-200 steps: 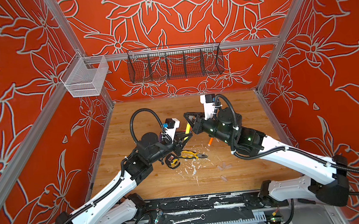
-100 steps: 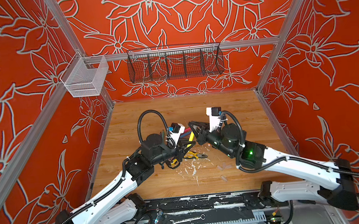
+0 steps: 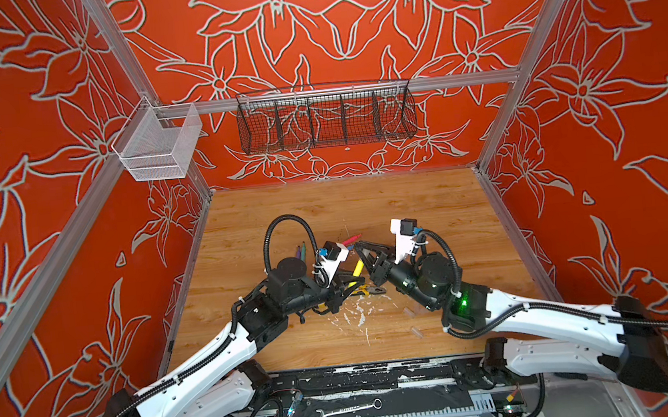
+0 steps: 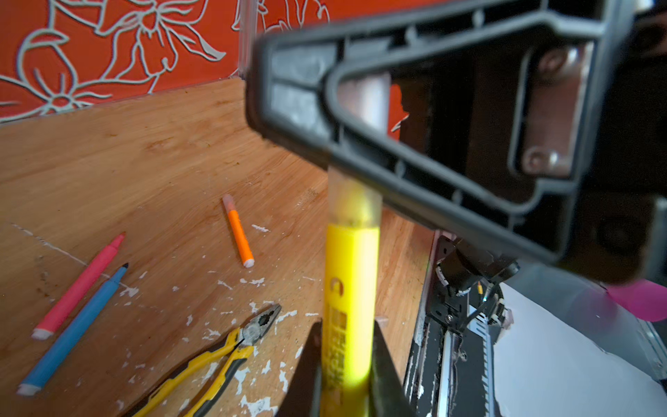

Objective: Insert the pens into the pen caps
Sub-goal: 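Press the cap down onto the yellow marker held by the left gripper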

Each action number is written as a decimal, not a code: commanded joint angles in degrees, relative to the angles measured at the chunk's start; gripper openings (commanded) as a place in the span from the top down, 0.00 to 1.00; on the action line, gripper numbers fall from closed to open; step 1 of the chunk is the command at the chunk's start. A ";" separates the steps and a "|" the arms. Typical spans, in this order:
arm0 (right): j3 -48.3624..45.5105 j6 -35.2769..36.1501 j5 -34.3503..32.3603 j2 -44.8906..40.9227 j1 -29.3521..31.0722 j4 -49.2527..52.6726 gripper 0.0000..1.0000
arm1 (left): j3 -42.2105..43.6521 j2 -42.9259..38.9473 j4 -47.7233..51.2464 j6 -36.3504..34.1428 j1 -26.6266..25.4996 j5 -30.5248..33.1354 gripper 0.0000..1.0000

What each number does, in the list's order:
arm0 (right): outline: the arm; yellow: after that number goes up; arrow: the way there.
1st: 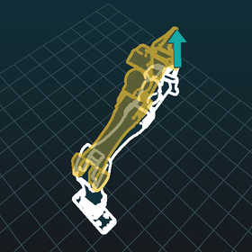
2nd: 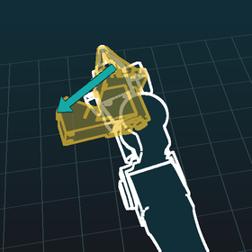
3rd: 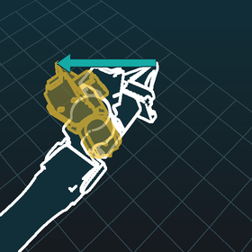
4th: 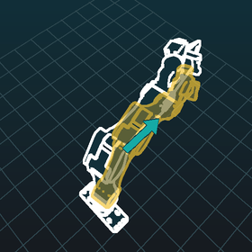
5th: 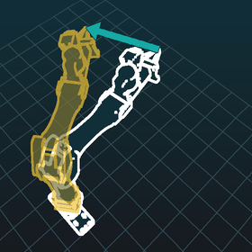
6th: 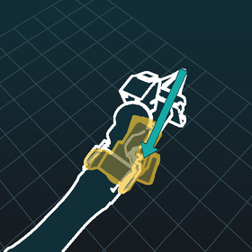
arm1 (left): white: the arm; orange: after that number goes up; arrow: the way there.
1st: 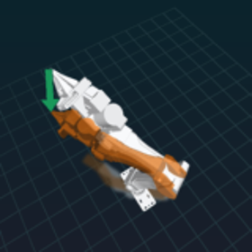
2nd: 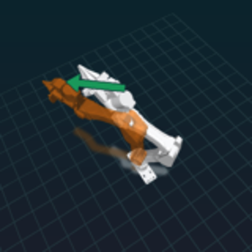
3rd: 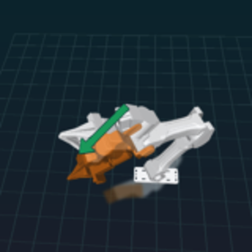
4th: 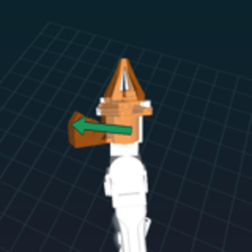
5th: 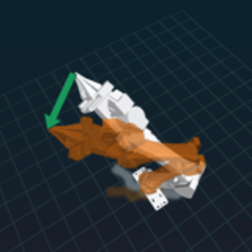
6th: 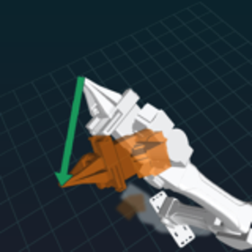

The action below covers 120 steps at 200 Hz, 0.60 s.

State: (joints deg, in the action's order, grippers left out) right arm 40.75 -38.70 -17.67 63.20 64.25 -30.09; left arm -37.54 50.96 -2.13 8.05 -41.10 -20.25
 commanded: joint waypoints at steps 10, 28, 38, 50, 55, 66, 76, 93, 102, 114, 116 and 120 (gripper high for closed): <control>-4.24 -3.09 7.43 5.07 8.81 -0.80 1.00 | -2.47 -0.99 -13.78 2.25 3.01 19.97 1.00; -3.90 -3.17 7.03 6.75 10.50 -1.52 1.00 | -1.05 -1.86 -15.82 1.99 3.00 24.12 1.00; -3.50 -2.56 6.16 7.57 11.64 -1.40 1.00 | -0.44 -2.18 -18.07 1.01 2.96 26.07 1.00; -3.22 -2.54 5.48 8.44 12.05 -1.04 1.00 | -1.83 -1.53 -18.74 -0.35 3.04 28.20 1.00; -3.30 -2.74 5.18 8.64 12.04 -1.07 1.00 | -2.86 -0.89 -18.71 -0.84 3.05 28.69 1.00; -3.57 -2.77 5.37 9.14 12.12 -2.17 1.00 | -5.32 0.53 -18.12 -1.91 3.05 29.14 1.00; -3.72 -2.15 6.13 9.18 12.06 -3.10 1.00 | -6.83 1.51 -17.82 -2.33 3.05 30.00 1.00; -4.06 -1.14 6.50 7.71 12.06 -2.79 1.00 | -8.25 2.16 -17.43 -2.34 3.05 32.15 1.00; -4.64 -0.36 6.87 6.86 12.04 -3.17 1.00 | -9.18 2.46 -16.77 -2.52 3.12 33.16 1.00; -5.48 1.47 8.38 6.09 12.06 -5.18 1.00 | -11.47 2.89 -14.03 -1.48 4.07 32.45 1.00; -5.63 1.84 8.73 6.02 12.05 -5.58 1.00 | -11.96 2.91 -13.18 -1.01 4.42 31.96 1.00; -5.99 2.51 9.18 5.98 12.04 -6.43 1.00 | -12.73 2.94 -11.89 0.03 5.20 30.41 1.00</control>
State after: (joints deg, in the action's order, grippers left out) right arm 39.18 -36.42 -29.61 69.25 67.92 -41.58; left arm -40.88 52.84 3.27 0.32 -42.06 -10.46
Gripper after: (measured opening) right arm 0.168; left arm 0.137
